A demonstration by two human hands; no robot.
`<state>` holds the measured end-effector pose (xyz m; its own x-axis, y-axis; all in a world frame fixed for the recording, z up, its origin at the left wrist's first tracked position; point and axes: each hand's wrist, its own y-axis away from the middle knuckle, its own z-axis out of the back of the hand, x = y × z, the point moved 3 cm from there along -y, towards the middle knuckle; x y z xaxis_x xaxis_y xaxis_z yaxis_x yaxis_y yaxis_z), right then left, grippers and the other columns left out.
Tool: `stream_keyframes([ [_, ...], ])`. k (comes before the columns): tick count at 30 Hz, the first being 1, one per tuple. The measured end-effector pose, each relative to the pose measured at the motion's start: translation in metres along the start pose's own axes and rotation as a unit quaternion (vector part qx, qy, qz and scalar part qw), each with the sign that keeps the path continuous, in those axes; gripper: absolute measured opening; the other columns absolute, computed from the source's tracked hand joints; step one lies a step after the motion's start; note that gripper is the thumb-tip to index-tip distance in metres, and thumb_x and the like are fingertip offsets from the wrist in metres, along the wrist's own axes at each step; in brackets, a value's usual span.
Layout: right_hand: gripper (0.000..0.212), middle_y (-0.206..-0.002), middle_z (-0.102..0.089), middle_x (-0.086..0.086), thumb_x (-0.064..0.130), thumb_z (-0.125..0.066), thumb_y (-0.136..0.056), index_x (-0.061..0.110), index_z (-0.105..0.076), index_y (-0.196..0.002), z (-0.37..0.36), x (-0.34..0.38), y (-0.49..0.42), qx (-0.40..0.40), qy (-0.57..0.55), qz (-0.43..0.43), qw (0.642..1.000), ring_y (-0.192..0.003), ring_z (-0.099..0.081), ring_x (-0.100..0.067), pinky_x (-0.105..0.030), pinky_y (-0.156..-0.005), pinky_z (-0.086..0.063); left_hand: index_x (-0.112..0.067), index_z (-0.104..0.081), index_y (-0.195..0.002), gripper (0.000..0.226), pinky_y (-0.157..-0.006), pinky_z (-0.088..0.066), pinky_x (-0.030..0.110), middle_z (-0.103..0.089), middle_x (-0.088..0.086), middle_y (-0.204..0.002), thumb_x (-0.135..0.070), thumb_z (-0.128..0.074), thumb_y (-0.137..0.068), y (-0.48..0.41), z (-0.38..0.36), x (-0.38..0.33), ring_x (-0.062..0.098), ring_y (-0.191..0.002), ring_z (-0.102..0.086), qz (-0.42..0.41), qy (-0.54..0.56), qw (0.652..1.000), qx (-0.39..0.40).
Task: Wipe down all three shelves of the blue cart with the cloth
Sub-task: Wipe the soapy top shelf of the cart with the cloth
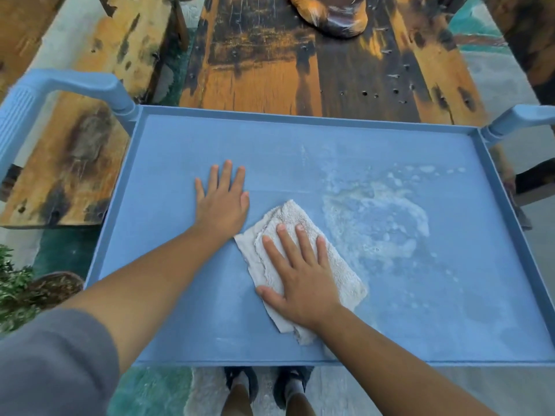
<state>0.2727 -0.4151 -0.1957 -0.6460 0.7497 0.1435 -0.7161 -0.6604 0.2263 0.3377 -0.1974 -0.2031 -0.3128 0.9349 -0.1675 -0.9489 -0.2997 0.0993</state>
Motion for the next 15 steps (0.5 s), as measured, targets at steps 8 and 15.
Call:
stream_keyframes([
  [8, 0.086, -0.169, 0.004, -0.002, 0.076, -0.024, -0.091, 0.031, -0.004, -0.161, -0.005, 0.000, -0.001, -0.017, 0.009, 0.010, 1.000, -0.154, 0.008, -0.035, -0.063, -0.120, 0.004, -0.034, -0.008, -0.158, 0.061, -0.119, -0.001, 0.061, 0.002, -0.001, -0.168, -0.051, -0.021, -0.101, 0.037, -0.010, 0.000, 0.024, -0.153, 0.005, -0.007, -0.012, 0.999, 0.030],
  [15, 0.082, -0.169, -0.003, 0.004, 0.077, -0.032, -0.089, 0.039, -0.011, -0.159, -0.001, -0.016, -0.018, -0.037, 0.000, 0.062, 0.997, -0.155, 0.002, -0.033, -0.064, -0.119, -0.004, -0.035, -0.003, -0.158, 0.059, -0.120, 0.000, 0.060, 0.006, -0.001, -0.168, -0.051, -0.014, -0.102, 0.038, -0.009, -0.001, 0.024, -0.153, 0.008, -0.017, -0.020, 0.999, 0.030],
])
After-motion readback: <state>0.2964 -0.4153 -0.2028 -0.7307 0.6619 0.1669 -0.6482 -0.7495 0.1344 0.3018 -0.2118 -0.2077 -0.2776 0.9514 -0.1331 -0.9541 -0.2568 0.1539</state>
